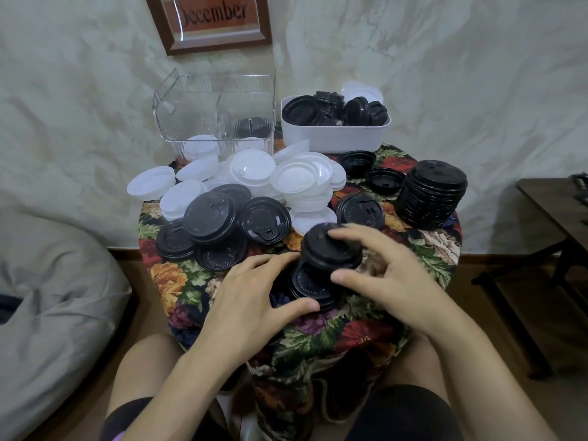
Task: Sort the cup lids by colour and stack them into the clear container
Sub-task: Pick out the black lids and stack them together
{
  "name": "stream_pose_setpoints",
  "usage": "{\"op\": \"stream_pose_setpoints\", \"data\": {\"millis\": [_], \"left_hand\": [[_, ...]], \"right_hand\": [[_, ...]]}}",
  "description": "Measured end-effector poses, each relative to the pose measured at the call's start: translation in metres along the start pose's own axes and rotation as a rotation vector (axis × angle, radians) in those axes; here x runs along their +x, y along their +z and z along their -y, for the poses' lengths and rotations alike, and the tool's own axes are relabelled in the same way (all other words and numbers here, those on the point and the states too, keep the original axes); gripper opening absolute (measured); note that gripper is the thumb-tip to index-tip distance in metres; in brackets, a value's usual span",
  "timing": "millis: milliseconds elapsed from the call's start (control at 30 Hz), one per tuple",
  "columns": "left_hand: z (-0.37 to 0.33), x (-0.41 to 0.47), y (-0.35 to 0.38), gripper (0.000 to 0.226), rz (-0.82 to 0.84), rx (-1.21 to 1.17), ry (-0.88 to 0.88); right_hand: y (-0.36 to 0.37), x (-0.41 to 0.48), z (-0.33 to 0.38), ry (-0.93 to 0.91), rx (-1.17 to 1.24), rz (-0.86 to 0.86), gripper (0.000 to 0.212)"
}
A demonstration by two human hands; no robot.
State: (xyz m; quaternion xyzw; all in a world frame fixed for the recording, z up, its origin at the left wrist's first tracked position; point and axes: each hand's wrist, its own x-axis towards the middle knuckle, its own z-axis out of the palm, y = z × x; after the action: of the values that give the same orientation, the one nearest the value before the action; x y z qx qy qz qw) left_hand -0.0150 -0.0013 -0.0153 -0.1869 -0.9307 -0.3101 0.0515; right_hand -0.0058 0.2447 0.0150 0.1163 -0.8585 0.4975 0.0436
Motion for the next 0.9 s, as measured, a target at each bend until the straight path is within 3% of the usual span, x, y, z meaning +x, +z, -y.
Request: {"op": "stream_pose_setpoints", "data": {"millis": [100, 200, 333, 667, 900], "left_hand": [[0.003, 0.001, 0.001, 0.098, 0.028, -0.015, -0.024], [0.005, 0.001, 0.002, 0.102, 0.038, -0.028, -0.026], [0.009, 0.000, 0.001, 0.096, 0.075, -0.005, -0.009], [0.008, -0.001, 0.003, 0.097, 0.042, 0.018, -0.036], [-0.001, -0.002, 0.001, 0.093, -0.018, 0.040, 0.015]], "right_hand": [[0.010, -0.009, -0.004, 0.059, -0.074, 0.146, 0.053], [0.014, -0.011, -0.004, 0.092, -0.113, 0.185, 0.052], [0.016, -0.012, 0.000, 0.080, -0.162, 0.152, 0.044], [0.022, -0.018, 0.003, 0.107, -0.130, 0.065, 0.080], [0.020, -0.017, 0.010, 0.152, -0.177, -0.029, 0.089]]}}
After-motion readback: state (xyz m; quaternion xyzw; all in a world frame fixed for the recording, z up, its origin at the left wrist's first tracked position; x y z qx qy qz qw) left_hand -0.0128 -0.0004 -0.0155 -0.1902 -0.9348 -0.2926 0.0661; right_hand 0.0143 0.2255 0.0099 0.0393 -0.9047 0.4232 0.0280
